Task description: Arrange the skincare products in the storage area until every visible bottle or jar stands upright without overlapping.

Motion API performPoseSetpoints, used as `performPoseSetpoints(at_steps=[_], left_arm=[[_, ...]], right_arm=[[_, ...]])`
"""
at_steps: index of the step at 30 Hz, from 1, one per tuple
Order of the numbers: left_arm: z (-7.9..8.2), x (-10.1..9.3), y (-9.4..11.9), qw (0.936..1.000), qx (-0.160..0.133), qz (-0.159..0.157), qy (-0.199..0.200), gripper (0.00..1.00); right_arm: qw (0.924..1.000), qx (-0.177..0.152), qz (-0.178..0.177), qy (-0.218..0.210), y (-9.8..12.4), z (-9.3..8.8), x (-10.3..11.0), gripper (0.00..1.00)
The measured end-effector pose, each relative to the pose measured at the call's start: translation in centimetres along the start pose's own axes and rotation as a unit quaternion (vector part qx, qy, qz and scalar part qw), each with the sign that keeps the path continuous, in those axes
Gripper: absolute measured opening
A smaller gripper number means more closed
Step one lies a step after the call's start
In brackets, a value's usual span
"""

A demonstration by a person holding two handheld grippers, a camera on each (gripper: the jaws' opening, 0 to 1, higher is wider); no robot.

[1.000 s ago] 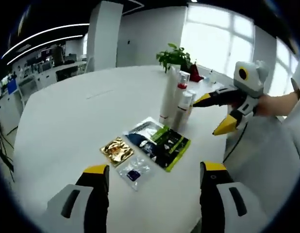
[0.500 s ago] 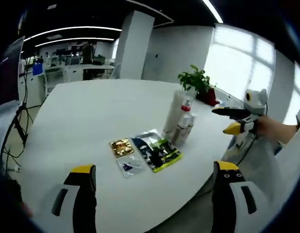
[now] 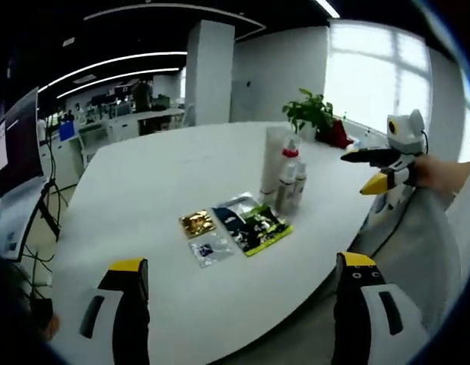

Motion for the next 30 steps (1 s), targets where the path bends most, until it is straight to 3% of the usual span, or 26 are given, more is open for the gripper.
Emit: performPoseSetpoints(at_steps=[5, 25, 30], left_arm=[[0.6, 0.3, 0.7, 0.9997, -0.021, 0.002, 0.011, 0.99], [0.3, 0.2, 0.5, 0.9999, -0.011, -0.001, 0.002, 0.98], [0.3, -0.2, 0.4, 0.9998, -0.010, -0.013, 0.006, 0.97]], right_arm=[[1.0000, 0.006, 0.006, -0.001, -0.2, -0.4, -0.2, 0.97], [0.9997, 0.023, 0.003, -0.008, -0.3, -1.0, -0.2, 0.96], [0.9995, 0.033, 0.003, 0.001, -0.3, -1.2, -0.2, 0.90]])
Point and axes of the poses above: the point that each gripper's makers call its tool centre point, and the gripper's own axes: y roughly backward along the fingers, x roughly to its left, z roughly out of its top, the point moved 2 cm from there along y, roughly backward along the fingers, and after that the axes turned 12 degrees about y, right-handed, at the moved point
